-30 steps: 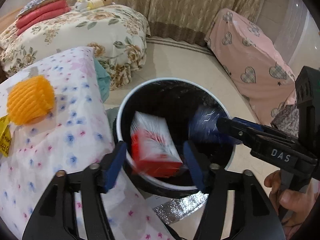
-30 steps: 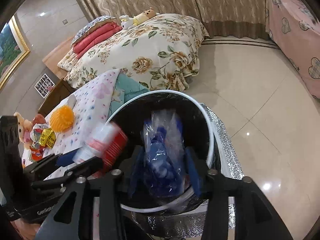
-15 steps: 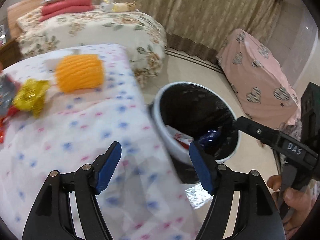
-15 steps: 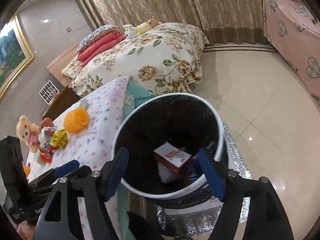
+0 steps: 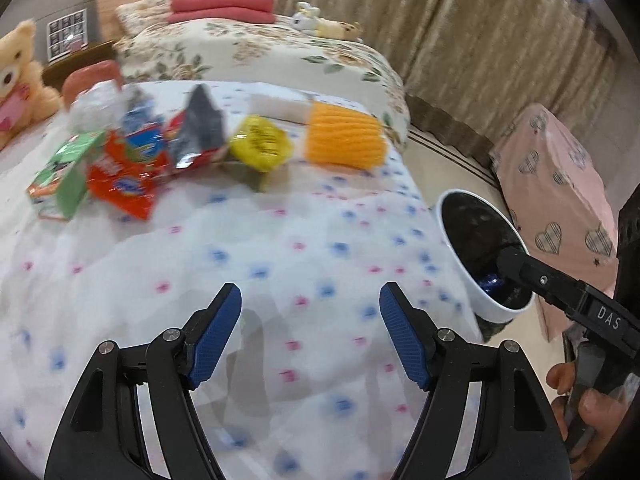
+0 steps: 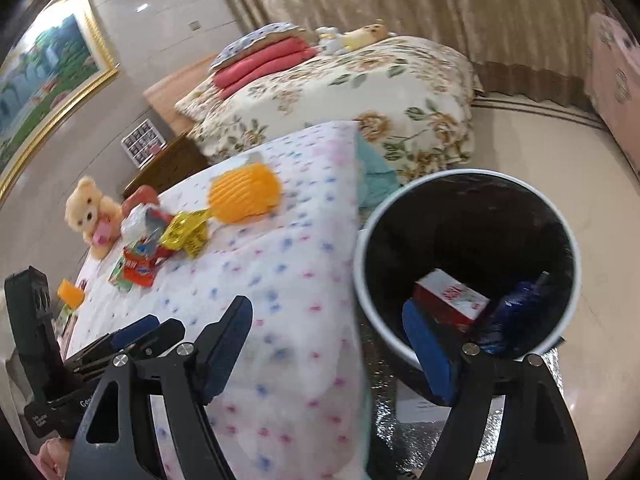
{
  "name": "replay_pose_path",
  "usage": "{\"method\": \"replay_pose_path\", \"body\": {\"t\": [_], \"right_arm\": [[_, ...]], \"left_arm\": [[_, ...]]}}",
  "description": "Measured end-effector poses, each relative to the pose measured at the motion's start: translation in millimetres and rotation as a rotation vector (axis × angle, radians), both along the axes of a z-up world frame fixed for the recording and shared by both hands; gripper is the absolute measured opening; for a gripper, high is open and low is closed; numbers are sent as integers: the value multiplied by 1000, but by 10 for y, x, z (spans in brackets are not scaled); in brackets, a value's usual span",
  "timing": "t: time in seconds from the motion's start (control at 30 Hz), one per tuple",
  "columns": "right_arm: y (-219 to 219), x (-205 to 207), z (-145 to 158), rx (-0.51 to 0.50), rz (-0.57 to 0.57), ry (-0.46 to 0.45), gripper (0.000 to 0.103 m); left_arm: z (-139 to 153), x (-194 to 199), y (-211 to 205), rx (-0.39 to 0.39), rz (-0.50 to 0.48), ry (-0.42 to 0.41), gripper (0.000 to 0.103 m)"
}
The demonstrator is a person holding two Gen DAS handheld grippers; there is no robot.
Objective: Collect trash
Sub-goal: 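Grasp the blue-orange snack bag with the left tool while the right grasps the orange foam net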
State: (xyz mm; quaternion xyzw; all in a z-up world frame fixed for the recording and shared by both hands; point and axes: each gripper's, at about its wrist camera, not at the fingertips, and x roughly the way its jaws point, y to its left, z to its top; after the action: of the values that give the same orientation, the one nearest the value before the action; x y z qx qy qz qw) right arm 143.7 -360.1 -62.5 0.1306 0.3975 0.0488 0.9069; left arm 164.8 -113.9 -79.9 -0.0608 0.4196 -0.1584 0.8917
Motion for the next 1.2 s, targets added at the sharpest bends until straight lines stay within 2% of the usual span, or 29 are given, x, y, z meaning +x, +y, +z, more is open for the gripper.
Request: {"method": "replay_pose_path", "body": {"t": [0.33,0.67,0.93,1.2], "right_arm": [[480,312,-48,-18,88,4,80],[678,704,-138,-20,125,23,80],[646,1013,-176,-14,112,19,80],[633,1274,-195,56,115,13,80]], "left_arm": [[-43,58,534,8,114,7,73],[-85,363,966,34,220,36,73],[-70,665,1111,40,260,37,73],[-69,883,1117,23,273,38,73]]}}
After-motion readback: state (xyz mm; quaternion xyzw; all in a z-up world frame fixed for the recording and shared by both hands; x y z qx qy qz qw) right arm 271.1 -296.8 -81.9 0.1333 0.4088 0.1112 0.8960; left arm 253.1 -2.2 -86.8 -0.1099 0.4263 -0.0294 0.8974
